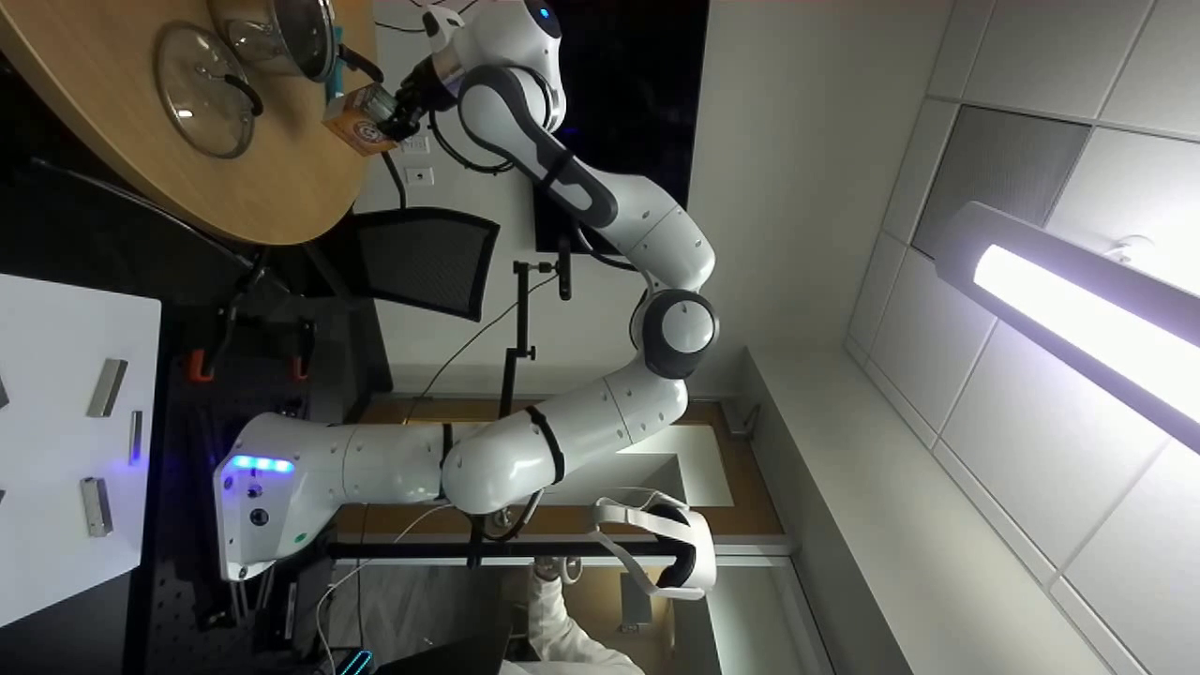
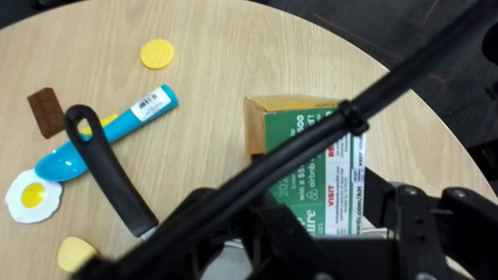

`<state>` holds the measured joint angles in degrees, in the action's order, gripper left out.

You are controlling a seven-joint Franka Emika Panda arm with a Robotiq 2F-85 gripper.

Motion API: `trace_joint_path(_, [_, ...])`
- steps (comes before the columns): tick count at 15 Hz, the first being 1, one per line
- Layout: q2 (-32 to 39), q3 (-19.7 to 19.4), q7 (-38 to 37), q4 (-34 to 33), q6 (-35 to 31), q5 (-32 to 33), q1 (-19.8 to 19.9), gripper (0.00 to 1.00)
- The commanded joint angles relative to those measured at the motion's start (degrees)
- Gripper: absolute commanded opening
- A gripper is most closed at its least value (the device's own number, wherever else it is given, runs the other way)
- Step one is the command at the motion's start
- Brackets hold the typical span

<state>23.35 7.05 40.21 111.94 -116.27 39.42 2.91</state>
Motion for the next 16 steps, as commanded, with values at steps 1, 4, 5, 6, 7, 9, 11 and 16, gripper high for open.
trace_joint_path(1, [-1.64,-0.62,2.87,1.98,-3.88,-7.85,1.05,0.27])
trace_joint_path(4, [-1.38,-1.62,4.48,2.65,-5.74,-12.35,1.02,0.27])
trace_joint_path(5, [-1.31,-1.88,4.79,2.83,-6.23,-13.28,1.0,0.27])
trace_joint_path(6, [-1.26,-2.14,5.29,2.97,-6.48,-14.22,1.02,0.27])
trace_joint_path(7, [-1.18,-2.35,5.37,3.1,-6.74,-14.85,1.03,0.27])
trace_joint_path(9, [-0.99,-2.68,5.71,3.58,-7.92,-16.17,1.28,0.27])
trace_joint_path(11, [-0.84,-3.1,6.05,4.33,-9.39,-17.31,1.47,0.27])
trace_joint_path(16, [-0.21,-3.62,6.7,7.11,-13.5,-18.82,2.44,0.27])
